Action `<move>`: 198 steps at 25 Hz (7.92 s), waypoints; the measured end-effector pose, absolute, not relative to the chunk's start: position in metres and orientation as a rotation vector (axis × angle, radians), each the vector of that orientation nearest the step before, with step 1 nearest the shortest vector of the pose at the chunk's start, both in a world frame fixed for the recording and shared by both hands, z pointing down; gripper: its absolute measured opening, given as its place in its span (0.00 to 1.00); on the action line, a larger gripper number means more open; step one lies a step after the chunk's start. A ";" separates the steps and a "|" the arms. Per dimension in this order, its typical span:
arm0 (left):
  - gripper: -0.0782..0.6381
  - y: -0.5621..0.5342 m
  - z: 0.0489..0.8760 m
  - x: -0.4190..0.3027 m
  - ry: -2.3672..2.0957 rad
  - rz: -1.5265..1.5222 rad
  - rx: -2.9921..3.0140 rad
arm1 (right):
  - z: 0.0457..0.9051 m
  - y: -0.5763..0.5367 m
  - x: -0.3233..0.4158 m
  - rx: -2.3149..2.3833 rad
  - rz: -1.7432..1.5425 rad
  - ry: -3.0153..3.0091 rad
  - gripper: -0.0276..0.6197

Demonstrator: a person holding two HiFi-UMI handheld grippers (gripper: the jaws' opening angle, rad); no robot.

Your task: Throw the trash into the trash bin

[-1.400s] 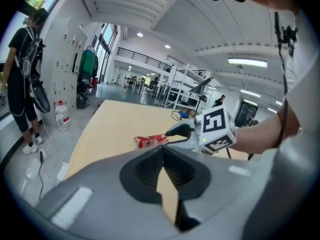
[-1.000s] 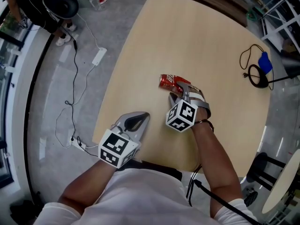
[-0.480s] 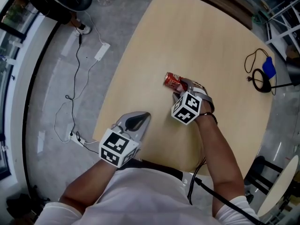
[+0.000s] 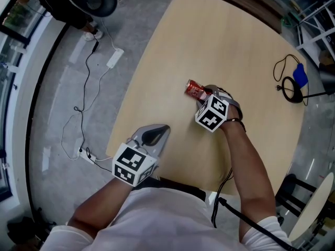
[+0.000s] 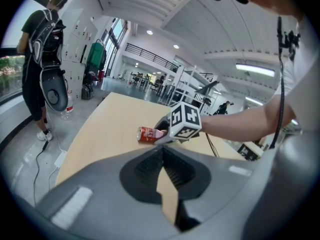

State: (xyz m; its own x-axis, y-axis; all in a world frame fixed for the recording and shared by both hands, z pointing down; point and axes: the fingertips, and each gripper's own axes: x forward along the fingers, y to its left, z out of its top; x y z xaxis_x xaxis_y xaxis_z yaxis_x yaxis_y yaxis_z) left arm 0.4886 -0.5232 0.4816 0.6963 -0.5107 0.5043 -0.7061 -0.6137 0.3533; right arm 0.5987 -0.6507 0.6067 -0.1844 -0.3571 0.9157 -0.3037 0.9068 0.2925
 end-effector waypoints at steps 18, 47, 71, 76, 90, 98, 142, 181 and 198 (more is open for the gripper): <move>0.12 -0.494 0.448 0.451 -0.925 0.424 2.481 | 0.529 -0.603 0.576 0.964 0.154 -2.037 0.32; 0.12 -0.404 0.360 0.310 -1.141 0.138 2.554 | 0.334 -0.403 0.414 1.118 0.622 -2.781 0.31; 0.12 -0.322 0.359 0.317 -1.900 -0.021 2.056 | 0.329 -0.366 0.401 0.082 0.480 -2.917 0.31; 0.12 -0.289 0.346 0.257 -2.092 -0.066 1.873 | 0.331 -0.362 0.394 -0.027 0.467 -2.911 0.31; 0.12 -0.194 0.331 0.157 -2.413 -0.063 1.636 | 0.351 -0.315 0.308 -0.354 0.436 -2.795 0.31; 0.12 -0.162 0.353 0.078 -2.443 -0.131 1.479 | 0.357 -0.299 0.212 -0.474 0.409 -2.719 0.31; 0.12 -0.129 0.356 -0.118 -2.601 -0.174 1.238 | 0.336 -0.228 -0.107 -0.945 0.331 -2.670 0.31; 0.12 -0.225 0.339 -0.310 -2.639 -0.078 0.939 | 0.343 -0.358 -0.308 -1.099 0.491 -2.665 0.31; 0.12 -0.165 0.361 -0.373 -2.713 -0.144 0.835 | 0.361 -0.303 -0.369 -1.186 0.360 -2.581 0.31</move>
State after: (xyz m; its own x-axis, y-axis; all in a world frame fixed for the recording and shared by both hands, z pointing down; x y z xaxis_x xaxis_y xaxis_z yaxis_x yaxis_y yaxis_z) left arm -0.3728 -0.1645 0.3611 -0.7866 -0.5634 0.2527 -0.5334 0.8262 0.1814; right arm -0.3689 -0.3030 0.3607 -0.6251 0.7669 0.1455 0.6979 0.6326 -0.3358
